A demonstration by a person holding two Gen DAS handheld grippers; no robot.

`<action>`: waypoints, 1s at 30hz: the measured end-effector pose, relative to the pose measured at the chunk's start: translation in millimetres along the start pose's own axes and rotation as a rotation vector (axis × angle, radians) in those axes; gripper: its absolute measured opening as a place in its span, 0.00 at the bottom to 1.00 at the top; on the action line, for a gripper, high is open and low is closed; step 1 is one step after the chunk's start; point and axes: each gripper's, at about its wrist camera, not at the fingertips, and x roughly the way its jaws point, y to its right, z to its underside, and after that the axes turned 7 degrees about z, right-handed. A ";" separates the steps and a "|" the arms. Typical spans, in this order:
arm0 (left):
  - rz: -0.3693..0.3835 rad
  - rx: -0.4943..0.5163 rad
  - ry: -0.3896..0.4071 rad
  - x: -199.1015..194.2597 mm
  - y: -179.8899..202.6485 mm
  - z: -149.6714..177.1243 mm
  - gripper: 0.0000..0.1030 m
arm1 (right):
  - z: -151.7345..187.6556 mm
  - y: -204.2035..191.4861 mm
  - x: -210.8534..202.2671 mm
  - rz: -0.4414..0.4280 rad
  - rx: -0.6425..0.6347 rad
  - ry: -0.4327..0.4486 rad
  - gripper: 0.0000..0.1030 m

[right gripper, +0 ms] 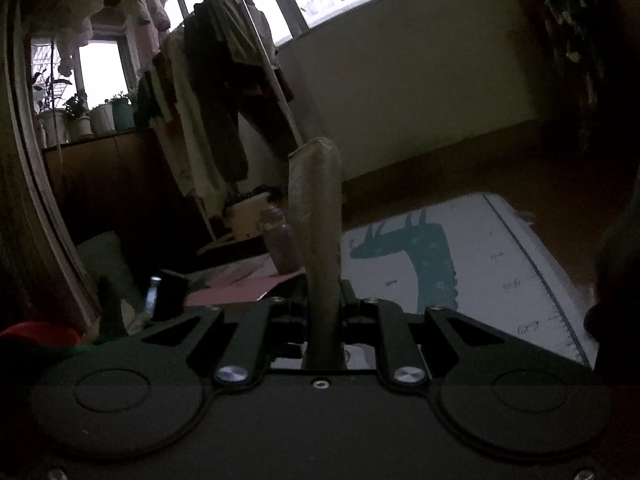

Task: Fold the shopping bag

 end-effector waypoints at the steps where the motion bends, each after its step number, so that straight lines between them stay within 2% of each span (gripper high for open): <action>1: 0.004 -0.003 -0.005 6.8 -1.8 -1.1 0.26 | -0.3 1.0 -0.4 -0.002 0.002 -0.002 0.13; 8: -0.013 -0.016 -0.044 35.4 -1.0 -0.1 0.26 | -2.8 6.3 -3.6 -0.019 0.011 -0.015 0.14; 15: -0.050 0.011 -0.054 39.9 6.9 -0.1 0.23 | 1.3 8.3 0.4 -0.018 0.013 -0.026 0.14; 17: -0.051 -0.005 -0.051 39.4 6.8 0.0 0.12 | 2.9 8.0 1.8 -0.011 0.015 -0.033 0.14; 19: -0.040 -0.047 -0.038 38.4 2.9 1.3 0.09 | 4.6 5.7 1.3 -0.004 0.003 -0.034 0.14; 20: -0.034 -0.069 -0.032 37.5 0.8 1.8 0.03 | 6.0 5.0 0.7 -0.002 -0.001 -0.035 0.14; 23: -0.013 -0.134 -0.018 30.4 -7.9 0.8 0.00 | 13.9 3.1 4.7 0.009 -0.012 -0.062 0.14; 26: 0.001 -0.110 0.008 13.6 -2.9 -1.4 0.00 | 18.9 1.4 9.8 0.007 -0.015 -0.084 0.14; 30: 0.051 -0.033 0.090 -34.3 10.2 -10.6 0.00 | 25.4 -6.8 19.3 -0.024 -0.045 -0.126 0.14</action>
